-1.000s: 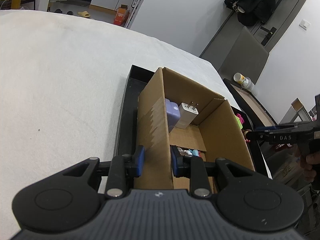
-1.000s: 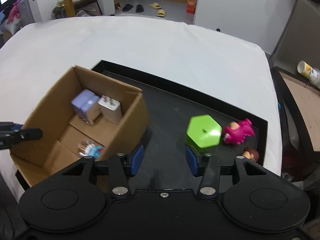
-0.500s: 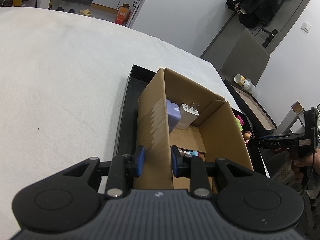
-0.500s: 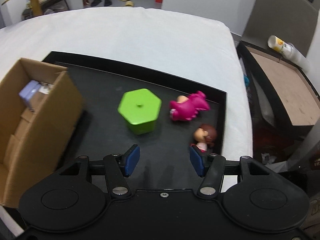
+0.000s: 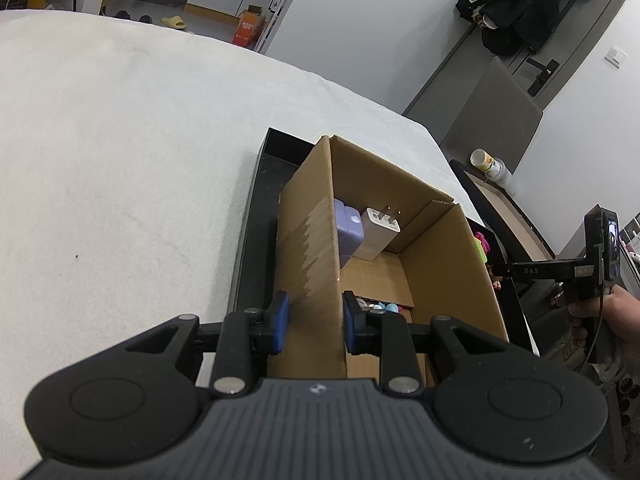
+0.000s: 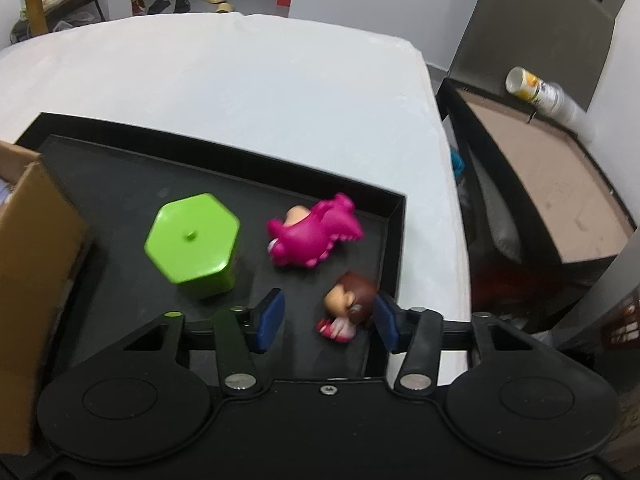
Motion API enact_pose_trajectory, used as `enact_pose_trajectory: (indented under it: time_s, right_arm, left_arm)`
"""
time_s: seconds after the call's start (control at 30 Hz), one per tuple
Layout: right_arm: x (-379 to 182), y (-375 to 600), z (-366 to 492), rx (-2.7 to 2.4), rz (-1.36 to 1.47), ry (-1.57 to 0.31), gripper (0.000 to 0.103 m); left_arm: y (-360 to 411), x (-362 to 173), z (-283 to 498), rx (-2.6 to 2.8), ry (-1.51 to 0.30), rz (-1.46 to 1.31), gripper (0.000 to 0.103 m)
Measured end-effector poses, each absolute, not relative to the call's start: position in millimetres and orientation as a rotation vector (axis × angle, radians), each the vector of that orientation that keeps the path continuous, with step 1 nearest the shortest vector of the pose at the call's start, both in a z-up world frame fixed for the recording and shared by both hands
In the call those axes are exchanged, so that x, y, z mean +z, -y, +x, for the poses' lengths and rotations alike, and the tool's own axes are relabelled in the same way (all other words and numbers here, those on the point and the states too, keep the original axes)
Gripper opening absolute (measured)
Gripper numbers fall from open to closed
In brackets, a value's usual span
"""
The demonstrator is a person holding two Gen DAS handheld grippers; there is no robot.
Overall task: Organize rigid objects
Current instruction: 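Move the right gripper to the brown-haired doll figurine and grasp it, then carry the doll over the box, lower it in, open the right gripper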
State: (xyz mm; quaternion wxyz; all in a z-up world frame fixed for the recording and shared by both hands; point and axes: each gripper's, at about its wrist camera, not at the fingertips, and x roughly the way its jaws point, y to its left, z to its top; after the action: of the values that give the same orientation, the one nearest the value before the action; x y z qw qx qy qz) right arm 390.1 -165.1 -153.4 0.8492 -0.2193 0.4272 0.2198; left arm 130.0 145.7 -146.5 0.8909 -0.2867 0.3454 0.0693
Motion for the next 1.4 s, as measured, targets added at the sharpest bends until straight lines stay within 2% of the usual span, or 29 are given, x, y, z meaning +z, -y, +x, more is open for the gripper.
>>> enact_pose_trajectory:
  time_s: [0.23,0.37,1.4]
  right_arm:
    - [-157.0,164.7,388.7,0.44,-0.471,-0.915,0.033]
    - [-157.0,164.4,384.6,0.433,-0.483,-0.916,0.009]
    - [-78.0,113.4,318.7,0.66,-0.393,-0.821,0.009]
  left_arm:
    - [-145.1,-146.0,130.6,0.143,-0.719,-0.599,0.025]
    - [-145.0,-146.1,130.3,0.143,-0.718,-0.598,0.025]
    - [-138.4,-144.5,131.1,0.142,-0.712,-0.56,0.025]
